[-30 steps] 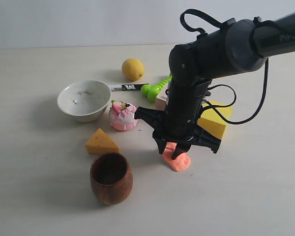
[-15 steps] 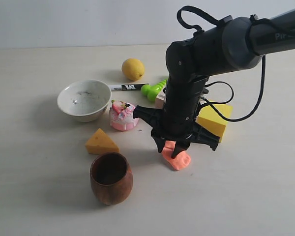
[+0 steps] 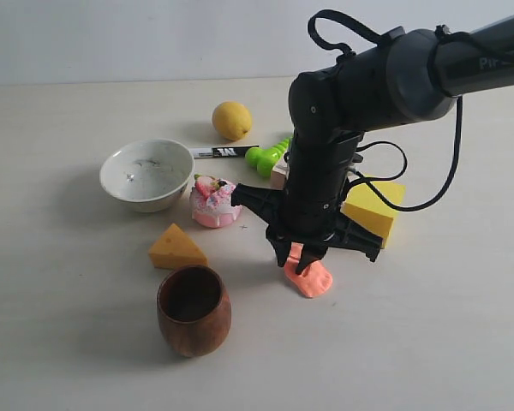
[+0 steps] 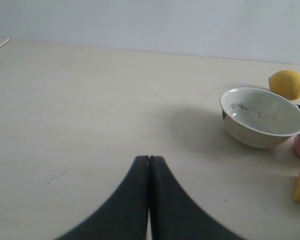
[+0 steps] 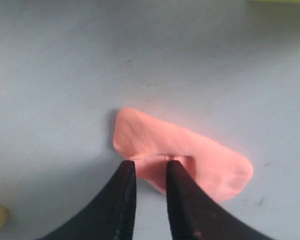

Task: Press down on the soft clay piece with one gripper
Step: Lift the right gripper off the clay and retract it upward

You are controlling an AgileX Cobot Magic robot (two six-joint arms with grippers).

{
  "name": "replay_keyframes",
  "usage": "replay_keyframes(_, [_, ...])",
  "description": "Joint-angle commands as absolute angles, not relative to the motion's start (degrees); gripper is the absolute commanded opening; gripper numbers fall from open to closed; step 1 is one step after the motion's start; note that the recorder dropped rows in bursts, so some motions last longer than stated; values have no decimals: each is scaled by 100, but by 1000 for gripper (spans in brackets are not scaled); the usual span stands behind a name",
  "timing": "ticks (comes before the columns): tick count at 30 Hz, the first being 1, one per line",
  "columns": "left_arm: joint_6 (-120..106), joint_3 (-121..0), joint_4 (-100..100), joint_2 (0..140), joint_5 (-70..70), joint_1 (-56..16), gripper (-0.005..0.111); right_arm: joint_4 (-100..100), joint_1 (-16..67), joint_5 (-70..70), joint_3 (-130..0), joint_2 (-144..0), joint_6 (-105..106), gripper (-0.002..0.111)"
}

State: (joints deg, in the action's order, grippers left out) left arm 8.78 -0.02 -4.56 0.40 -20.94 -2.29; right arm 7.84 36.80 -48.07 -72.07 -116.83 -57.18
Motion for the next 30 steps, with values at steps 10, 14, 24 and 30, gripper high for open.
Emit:
replay_keyframes(10, [914, 0, -413, 0, -2046, -261, 0, 653, 3690, -4769, -7237, -11541, -5613, 0])
replay_keyframes(14, [914, 0, -413, 0, -2046, -261, 0, 556, 3690, -4737, -7237, -11439, -5613, 0])
replay_keyframes(24, [914, 0, -413, 0, -2046, -261, 0, -970, 4241, -4567, -7097, -10673, -5624, 0])
replay_keyframes(30, [914, 0, -413, 0, -2046, -261, 0, -2251, 4668, -4161, -6497, -9478, -6196, 0])
